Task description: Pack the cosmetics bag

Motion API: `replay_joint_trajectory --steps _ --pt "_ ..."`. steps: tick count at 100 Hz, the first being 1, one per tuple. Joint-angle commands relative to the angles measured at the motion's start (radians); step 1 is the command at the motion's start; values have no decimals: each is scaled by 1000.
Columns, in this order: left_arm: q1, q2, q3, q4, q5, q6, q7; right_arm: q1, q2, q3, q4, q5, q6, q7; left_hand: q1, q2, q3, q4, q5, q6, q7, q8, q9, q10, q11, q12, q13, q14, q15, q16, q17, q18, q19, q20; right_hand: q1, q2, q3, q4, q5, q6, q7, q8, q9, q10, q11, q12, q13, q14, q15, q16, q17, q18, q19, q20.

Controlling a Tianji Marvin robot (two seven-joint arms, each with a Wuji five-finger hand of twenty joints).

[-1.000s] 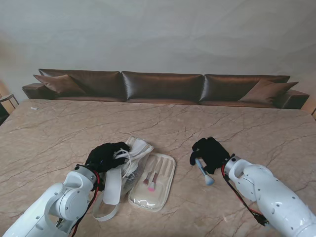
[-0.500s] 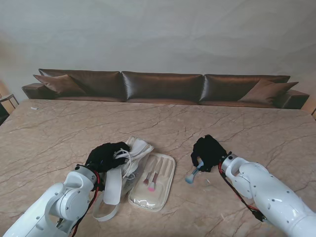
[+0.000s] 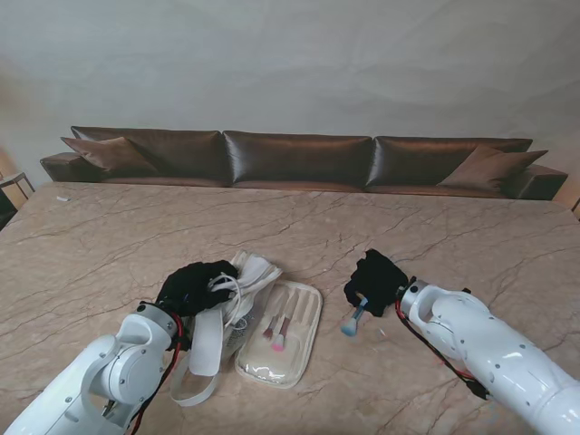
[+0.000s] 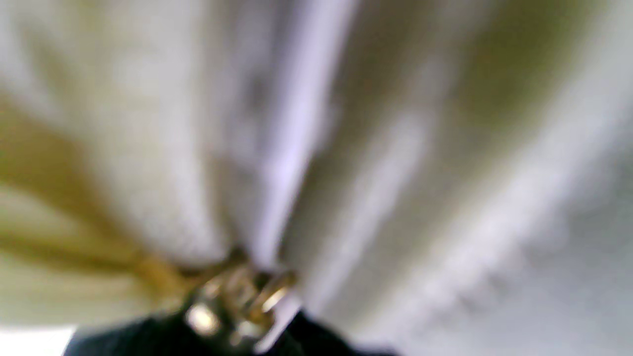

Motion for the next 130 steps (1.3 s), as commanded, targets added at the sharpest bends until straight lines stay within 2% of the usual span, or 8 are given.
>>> replay_joint_trajectory --steps 1,7,23,38,66,84,106,130 --pt "11 -2 1 -4 -3 -2 -7 -17 3 -13 17 -4 -20 31 160 168 113 66 109 -113 312 48 3 -187 7 3 -1 -4 -1 14 -3 26 17 12 0 139 104 133 118 -100 4 86 19 -19 15 25 -2 -14 22 20 -11 -18 19 22" --pt "11 -1 0 -6 -3 -2 -9 -18 0 -7 19 8 -39 42 159 167 112 65 110 -112 313 48 4 -188 7 3 -1 -3 -1 14 -4 27 16 12 -11 142 117 127 110 -101 -30 167 14 -20 23 34 -4 -19 31 27 -13 -29 20 26" --pt "10 0 1 -8 1 -1 -13 -43 -11 56 4 36 -103 53 160 170 112 65 108 -112 312 48 3 -188 7 4 -3 -2 -1 14 -4 26 16 12 10 212 74 103 84 -101 -53 242 2 -19 22 51 -13 -23 39 30 -8 -46 32 28" --pt "9 0 2 -7 4 -1 -14 -78 -18 118 -31 40 -131 58 160 169 112 65 108 -112 313 48 3 -188 7 4 -4 -2 -2 14 -5 27 15 13 23 245 51 93 76 -101 -54 263 2 -16 19 54 -8 -23 44 30 -2 -44 34 24" --pt "8 1 3 -5 5 1 -19 -119 -28 176 -66 49 -149 43 161 169 111 65 109 -113 313 48 3 -189 7 4 -3 -3 -3 15 -5 28 14 14 38 252 46 87 74 -96 -53 276 6 -11 18 61 -4 -19 45 31 3 -40 38 21" --pt "5 2 6 -5 9 -1 -23 -153 -41 219 -133 54 -181 27 160 170 110 65 109 -114 313 49 2 -189 7 4 -3 -4 -3 15 -5 27 14 14 42 253 44 85 76 -89 -53 274 9 -5 17 63 0 -16 47 33 4 -35 41 21" --pt "2 5 8 -12 16 -4 -35 -144 -67 184 -172 108 -236 4 161 171 109 66 108 -117 314 50 2 -190 8 5 -4 -5 -3 15 -6 25 13 14 51 263 31 87 66 -78 -49 273 -1 4 16 70 -17 -9 41 34 -12 -36 28 15" --pt "0 7 5 -17 21 -7 -43 -78 -110 54 -118 207 -306 -52 161 170 108 65 108 -118 314 51 2 -190 8 5 -5 -4 -4 15 -6 25 13 14 61 263 24 85 62 -66 -47 256 2 12 17 70 -17 -2 41 37 -15 -31 31 17"
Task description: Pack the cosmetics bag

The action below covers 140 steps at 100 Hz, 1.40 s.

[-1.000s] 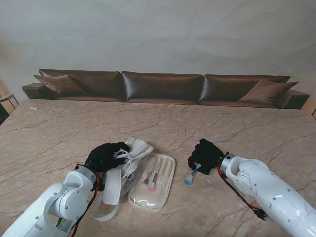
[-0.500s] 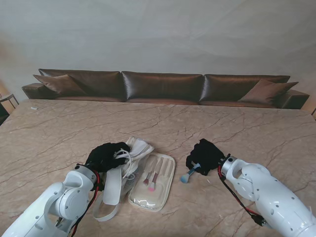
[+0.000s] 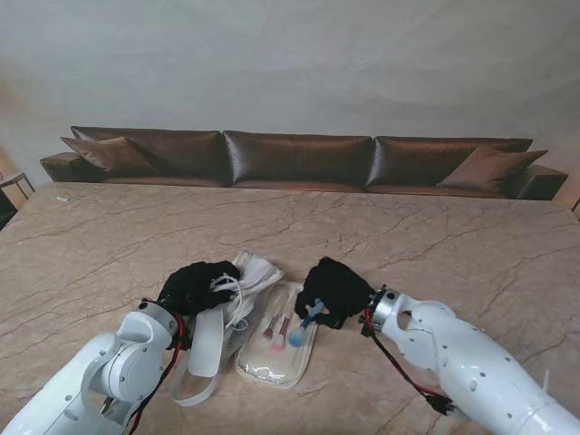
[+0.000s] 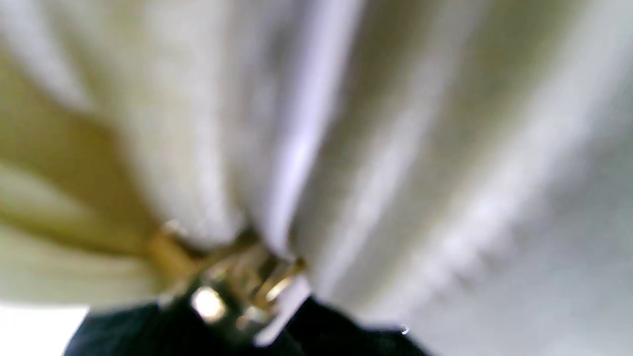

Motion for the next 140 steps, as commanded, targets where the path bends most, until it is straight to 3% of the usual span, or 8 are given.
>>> replay_joint_trajectory --steps 1,21,45,101,124,140 --pt "8 0 1 -5 0 -4 -8 16 -34 -25 6 -1 -10 -8 162 171 109 66 109 -118 314 51 3 -190 8 5 -5 -7 4 15 -6 23 13 14 84 149 40 58 77 -85 115 38 7 5 15 13 -13 0 9 11 -15 2 6 6" --pt "10 1 10 -4 3 -9 -7 90 -70 -141 87 55 -46 -53 161 172 107 66 109 -119 314 52 2 -190 9 6 -5 -11 3 14 -7 20 11 14 89 144 42 56 77 -80 125 26 9 10 16 12 -15 3 12 14 -23 1 9 9" --pt "5 1 14 1 -1 -7 -13 97 -97 -182 123 104 -105 -57 162 172 103 66 109 -120 313 53 2 -191 8 6 -5 -12 1 14 -7 17 9 13 104 147 35 49 73 -69 138 5 6 16 15 9 -24 7 11 16 -32 4 14 16" --pt "10 1 18 -4 15 -2 -5 69 -81 -189 123 91 -130 -35 164 175 101 67 110 -119 313 56 2 -190 8 6 -5 -11 1 15 -7 18 5 13 119 147 33 43 60 -54 173 -36 -9 15 25 6 -50 1 6 12 -57 -5 9 23" --pt "19 1 4 -25 18 3 -5 18 -70 -117 56 92 -144 8 165 174 100 67 109 -121 312 56 2 -190 8 6 -4 -11 1 15 -6 17 5 14 120 146 36 41 59 -54 179 -45 -10 17 28 0 -49 2 7 11 -59 -1 9 24" --pt "33 0 -10 -36 24 -3 2 42 -73 -162 94 86 -138 -16 165 175 99 68 109 -119 312 56 1 -190 7 6 -4 -12 1 16 -6 17 5 14 124 148 32 39 57 -57 182 -49 -11 17 31 1 -50 3 8 11 -61 0 7 25"
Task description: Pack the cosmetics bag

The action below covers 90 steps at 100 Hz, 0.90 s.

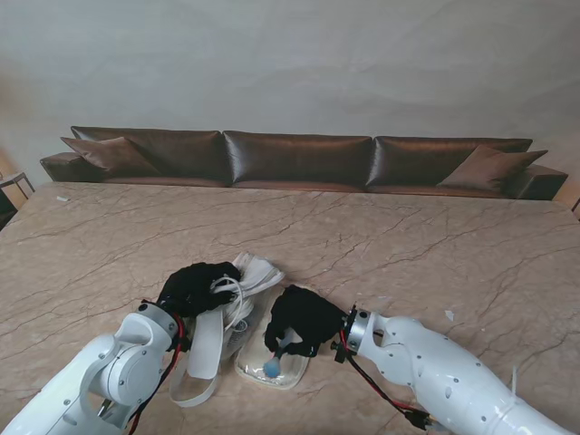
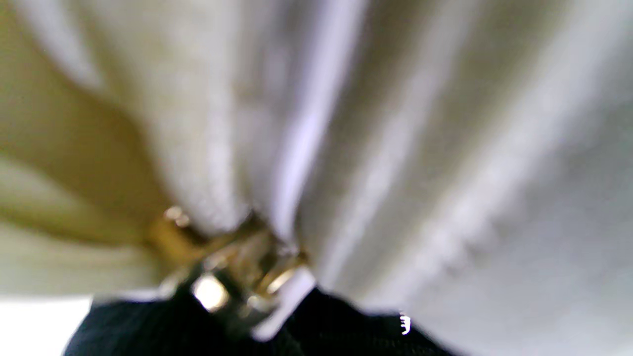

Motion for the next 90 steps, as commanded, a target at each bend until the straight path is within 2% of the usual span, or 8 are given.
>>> replay_joint_trajectory --steps 1,15,52,67,90 --pt "17 -2 -5 -12 0 -3 5 14 -8 -24 31 -10 2 -22 165 175 100 68 110 -120 312 56 2 -190 7 7 -4 -12 4 16 -6 17 6 14 90 126 45 40 61 -99 183 9 -10 -7 30 0 -11 2 8 6 -8 -8 5 24" --pt "22 -2 -9 -12 -1 -1 4 21 -11 -42 47 -3 12 -28 166 176 100 69 110 -119 311 56 1 -189 7 8 -6 -12 3 16 -6 17 6 14 91 124 47 40 62 -97 185 7 -8 -6 31 0 -10 4 9 6 -11 -7 5 25" --pt "25 -3 -6 -17 0 -2 9 -6 7 16 4 -25 16 3 165 174 98 68 110 -120 311 57 2 -191 7 8 -5 -12 4 16 -7 17 5 15 97 121 48 39 67 -104 187 6 -10 -10 29 -1 -14 -1 5 5 -10 -6 4 26" --pt "24 -2 -5 -19 -1 -3 3 11 10 0 12 -36 16 -1 166 175 99 69 111 -119 312 57 2 -189 7 8 -5 -9 4 16 -7 16 5 15 96 120 50 37 70 -110 184 7 -6 -15 29 -1 -10 -4 5 5 -10 -6 4 27" --pt "21 -2 3 -17 -3 -3 0 50 -1 -43 59 -22 -9 -10 166 176 98 69 109 -120 311 57 3 -189 7 8 -5 -11 4 16 -6 15 5 16 114 121 49 33 79 -121 182 16 -8 -22 23 0 -21 -14 2 3 -15 -7 0 26"
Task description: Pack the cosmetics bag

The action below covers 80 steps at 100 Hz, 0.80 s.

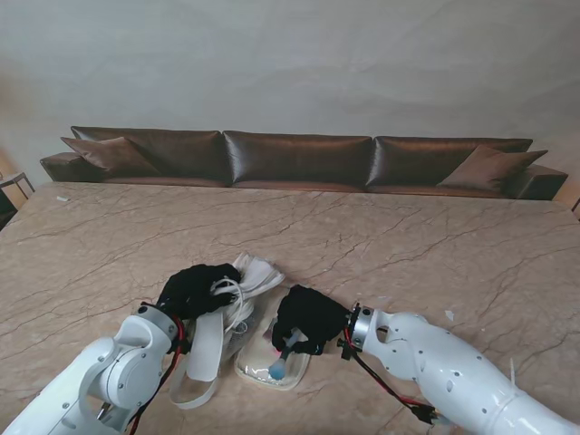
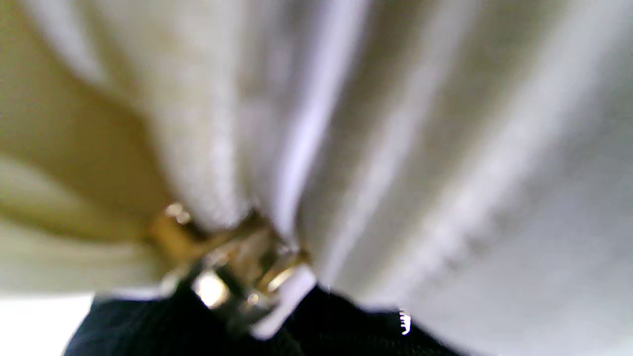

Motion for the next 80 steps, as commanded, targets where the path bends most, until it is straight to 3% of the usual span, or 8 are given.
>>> replay_joint_trajectory --steps 1,51,80 --pt "7 -3 6 -6 -5 -2 -3 11 -9 -13 11 -2 -10 -10 165 175 98 68 109 -121 311 57 3 -189 7 11 -5 -12 4 17 -6 15 5 15 108 121 49 44 80 -121 182 19 -7 -22 23 2 -20 -14 2 3 -15 -8 0 14" --pt "-6 -2 14 2 -10 -2 -12 91 -39 -113 100 14 -29 -64 165 174 98 68 110 -121 311 58 3 -191 6 11 -5 -12 5 17 -7 17 4 17 118 129 43 36 88 -126 167 46 -6 -23 15 13 -28 -20 4 1 -24 -7 -4 14" --pt "-6 -1 8 5 -10 -3 -15 90 -14 -98 66 -21 5 -53 165 174 99 68 111 -122 311 58 3 -189 7 11 -4 -12 4 17 -6 17 4 18 115 124 48 36 90 -125 163 46 0 -22 14 13 -19 -15 7 1 -23 -8 -3 15"
